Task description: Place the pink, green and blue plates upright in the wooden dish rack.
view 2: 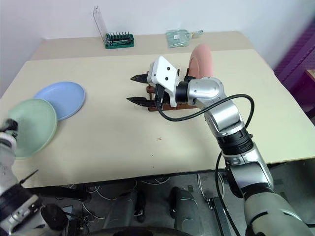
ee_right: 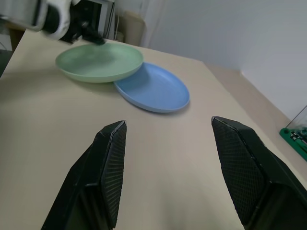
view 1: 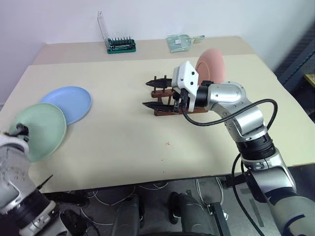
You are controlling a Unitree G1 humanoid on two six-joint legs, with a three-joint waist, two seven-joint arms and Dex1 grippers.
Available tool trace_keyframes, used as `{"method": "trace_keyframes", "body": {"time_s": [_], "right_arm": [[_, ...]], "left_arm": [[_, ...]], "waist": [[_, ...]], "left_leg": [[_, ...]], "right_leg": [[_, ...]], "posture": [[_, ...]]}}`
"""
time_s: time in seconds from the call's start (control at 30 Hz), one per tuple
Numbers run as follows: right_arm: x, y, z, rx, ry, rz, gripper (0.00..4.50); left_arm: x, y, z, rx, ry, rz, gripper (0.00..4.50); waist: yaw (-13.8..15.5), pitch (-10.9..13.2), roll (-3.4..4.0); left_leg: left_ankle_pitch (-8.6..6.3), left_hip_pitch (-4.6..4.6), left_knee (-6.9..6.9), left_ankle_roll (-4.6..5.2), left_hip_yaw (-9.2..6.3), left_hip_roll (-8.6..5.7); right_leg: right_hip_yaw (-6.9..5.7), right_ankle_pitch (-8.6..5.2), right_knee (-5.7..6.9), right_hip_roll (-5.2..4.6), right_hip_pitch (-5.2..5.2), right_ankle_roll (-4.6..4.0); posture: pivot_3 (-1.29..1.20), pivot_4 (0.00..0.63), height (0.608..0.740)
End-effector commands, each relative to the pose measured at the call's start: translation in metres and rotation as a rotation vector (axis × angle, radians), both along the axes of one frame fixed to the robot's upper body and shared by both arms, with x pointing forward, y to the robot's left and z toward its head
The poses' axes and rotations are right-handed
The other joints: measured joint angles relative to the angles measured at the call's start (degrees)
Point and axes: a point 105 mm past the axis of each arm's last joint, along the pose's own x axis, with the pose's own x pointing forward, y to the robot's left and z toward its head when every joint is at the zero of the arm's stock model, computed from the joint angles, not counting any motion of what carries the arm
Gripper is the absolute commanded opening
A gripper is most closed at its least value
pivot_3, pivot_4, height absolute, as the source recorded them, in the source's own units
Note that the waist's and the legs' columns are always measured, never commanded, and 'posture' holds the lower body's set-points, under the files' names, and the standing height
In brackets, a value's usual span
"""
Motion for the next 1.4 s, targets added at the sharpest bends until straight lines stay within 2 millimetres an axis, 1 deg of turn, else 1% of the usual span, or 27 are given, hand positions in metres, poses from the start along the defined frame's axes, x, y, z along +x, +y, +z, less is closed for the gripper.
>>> {"method": "trace_keyframes", "body": {"time_s": [0.03, 0.13, 0.27, 0.33, 0.4, 0.43, 0.5, 0.57, 0.63, 0.7, 0.73, 0.8, 0.87, 0.9, 0.97, 1.0, 1.1, 1.2, 1.27, 1.4], "right_arm": [[-0.003, 0.004, 0.007, 0.010, -0.044, 0.019, 2.87], [-0.001, 0.005, 0.005, 0.010, -0.041, 0.013, 2.87], [0.000, 0.004, 0.002, 0.008, -0.040, 0.000, 2.87], [0.000, 0.003, 0.000, 0.005, -0.040, -0.006, 2.87], [0.000, 0.003, -0.001, 0.005, -0.040, -0.010, 2.87], [0.000, 0.002, -0.001, 0.005, -0.041, -0.012, 2.87], [0.001, 0.002, -0.002, 0.007, -0.044, -0.019, 2.87], [0.001, 0.001, -0.003, 0.006, -0.046, -0.023, 2.87], [0.001, 0.001, -0.003, 0.005, -0.049, -0.025, 2.87], [0.002, 0.001, -0.004, 0.005, -0.051, -0.025, 2.87], [0.002, 0.001, -0.004, 0.005, -0.052, -0.025, 2.87], [0.002, 0.001, -0.004, 0.004, -0.054, -0.022, 2.87], [0.002, 0.001, -0.005, 0.003, -0.054, -0.018, 2.87], [0.003, 0.002, -0.005, 0.004, -0.053, -0.017, 2.87], [0.003, 0.003, -0.007, 0.002, -0.050, -0.010, 2.87], [0.003, 0.003, -0.007, 0.001, -0.048, -0.007, 2.87], [0.003, 0.005, -0.009, 0.000, -0.046, 0.004, 2.87], [0.003, 0.007, -0.009, 0.001, -0.045, 0.013, 2.87], [0.003, 0.008, -0.009, 0.002, -0.046, 0.017, 2.87], [0.003, 0.009, -0.009, 0.004, -0.049, 0.017, 2.87]], "left_arm": [[-0.013, -0.008, 0.000, -0.045, -0.036, 0.021, 3.70], [-0.020, -0.009, -0.020, -0.148, -0.045, 0.069, 3.70], [-0.019, -0.011, -0.030, -0.166, -0.033, 0.068, 3.70], [-0.015, -0.013, -0.034, -0.170, -0.022, 0.057, 3.19], [-0.012, -0.014, -0.034, -0.161, -0.021, 0.045, 2.40], [-0.010, -0.015, -0.032, -0.152, -0.029, 0.033, 2.40], [0.003, -0.021, -0.014, -0.103, -0.116, -0.032, 2.40], [0.011, -0.025, 0.002, -0.055, -0.186, -0.079, 2.40], [0.013, -0.026, 0.023, 0.004, -0.285, -0.097, 2.40], [0.010, -0.024, 0.038, 0.048, -0.360, -0.087, 2.40], [0.005, -0.021, 0.045, 0.063, -0.404, -0.068, 2.62], [-0.009, -0.010, 0.054, 0.092, -0.461, 0.011, 3.24], [-0.023, 0.001, 0.058, 0.105, -0.486, 0.098, 4.26], [-0.030, 0.007, 0.056, 0.113, -0.476, 0.139, 4.44], [-0.045, 0.015, 0.049, 0.104, -0.454, 0.218, 4.44], [-0.049, 0.016, 0.040, 0.078, -0.433, 0.234, 4.44], [-0.054, 0.014, 0.018, 0.007, -0.364, 0.233, 4.44], [-0.046, 0.004, -0.010, -0.090, -0.258, 0.171, 4.44], [-0.038, -0.005, -0.022, -0.141, -0.208, 0.118, 4.44], [-0.026, -0.018, -0.032, -0.225, -0.187, 0.061, 4.44]], "waist": [[0.1, 0.0, -0.03], [0.2, 0.0, -0.03], [0.3, 0.0, -0.02], [0.3, 0.0, 0.00], [0.3, 0.0, 0.00], [0.3, 0.0, 0.00], [0.3, 0.0, 0.00], [0.5, 0.0, -0.04], [0.6, 0.0, -0.06], [0.5, 0.0, -0.07], [0.5, 0.0, -0.08], [0.4, 0.0, -0.08], [0.2, 0.0, -0.08], [0.2, 0.0, -0.08], [0.2, 0.0, -0.08], [0.2, 0.0, -0.08], [0.4, 0.0, -0.10], [0.8, 0.0, -0.12], [0.8, 0.0, -0.12], [0.8, 0.0, -0.08]], "left_leg": [[0.00, 0.00, 0.00, -0.01, 0.01, 0.01], [0.00, 0.02, 0.00, -0.01, 0.02, 0.01], [0.00, 0.05, -0.02, -0.01, 0.04, 0.02], [-0.01, 0.06, -0.03, -0.01, 0.06, 0.02], [-0.01, 0.08, -0.04, -0.01, 0.06, 0.02], [-0.01, 0.08, -0.04, -0.02, 0.07, 0.02], [-0.01, 0.08, -0.04, -0.02, 0.08, 0.02], [-0.06, 0.07, -0.04, -0.11, 0.07, 0.03], [-0.08, 0.07, -0.04, -0.15, 0.07, 0.03], [-0.09, 0.06, -0.04, -0.16, 0.08, 0.03], [-0.09, 0.06, -0.04, -0.15, 0.08, 0.03], [-0.08, 0.04, -0.04, -0.14, 0.08, 0.04], [-0.08, 0.04, -0.05, -0.14, 0.08, 0.06], [-0.06, 0.04, -0.05, -0.11, 0.08, 0.06], [-0.03, 0.05, -0.06, -0.05, 0.08, 0.07], [-0.02, 0.04, -0.06, -0.04, 0.09, 0.06], [-0.02, 0.04, -0.06, -0.04, 0.09, 0.06], [-0.09, 0.04, -0.04, -0.16, 0.06, 0.06], [-0.11, 0.04, -0.03, -0.18, 0.06, 0.06], [-0.11, 0.03, -0.04, -0.19, 0.07, 0.06]], "right_leg": [[0.00, -0.01, -0.01, 0.00, 0.00, 0.00], [0.00, -0.03, 0.00, 0.01, 0.00, -0.06], [0.01, -0.03, 0.00, 0.02, 0.00, -0.09], [0.01, -0.07, 0.00, 0.02, 0.00, -0.14], [0.01, -0.09, 0.00, 0.02, 0.00, -0.17], [0.01, -0.10, 0.00, 0.02, 0.00, -0.16], [0.02, -0.10, 0.00, 0.01, 0.00, -0.17], [0.01, -0.10, -0.01, 0.02, 0.00, -0.18], [0.01, -0.10, -0.03, 0.01, 0.00, -0.20], [0.01, -0.10, -0.04, 0.01, 0.00, -0.21], [0.01, -0.09, -0.04, 0.01, -0.01, -0.23], [0.01, -0.09, -0.04, 0.01, -0.02, -0.23], [0.01, -0.09, -0.04, 0.02, -0.03, -0.23], [0.02, -0.09, -0.04, 0.03, -0.03, -0.22], [0.02, -0.08, -0.04, 0.04, -0.03, -0.22], [0.02, -0.09, -0.04, 0.04, -0.03, -0.21], [0.01, -0.11, -0.06, 0.03, -0.03, -0.18], [0.01, -0.17, -0.09, 0.03, -0.01, -0.14], [0.00, -0.18, -0.13, 0.02, 0.01, -0.15], [0.00, -0.18, -0.15, 0.01, -0.01, -0.16]], "posture": [[0.00, 0.150, 0.730], [0.00, 0.150, 0.730], [0.00, 0.150, 0.730], [0.00, 0.150, 0.730], [0.00, 0.150, 0.730], [0.00, 0.150, 0.730], [0.00, 0.150, 0.730], [0.00, 0.150, 0.730], [0.00, 0.150, 0.730], [0.00, 0.150, 0.730], [0.00, 0.150, 0.730], [0.00, 0.150, 0.730], [0.00, 0.150, 0.730], [0.00, 0.150, 0.730], [0.00, 0.150, 0.730], [0.00, 0.150, 0.730], [0.00, 0.150, 0.730], [0.00, 0.150, 0.730], [0.00, 0.150, 0.730], [0.00, 0.150, 0.730]]}}
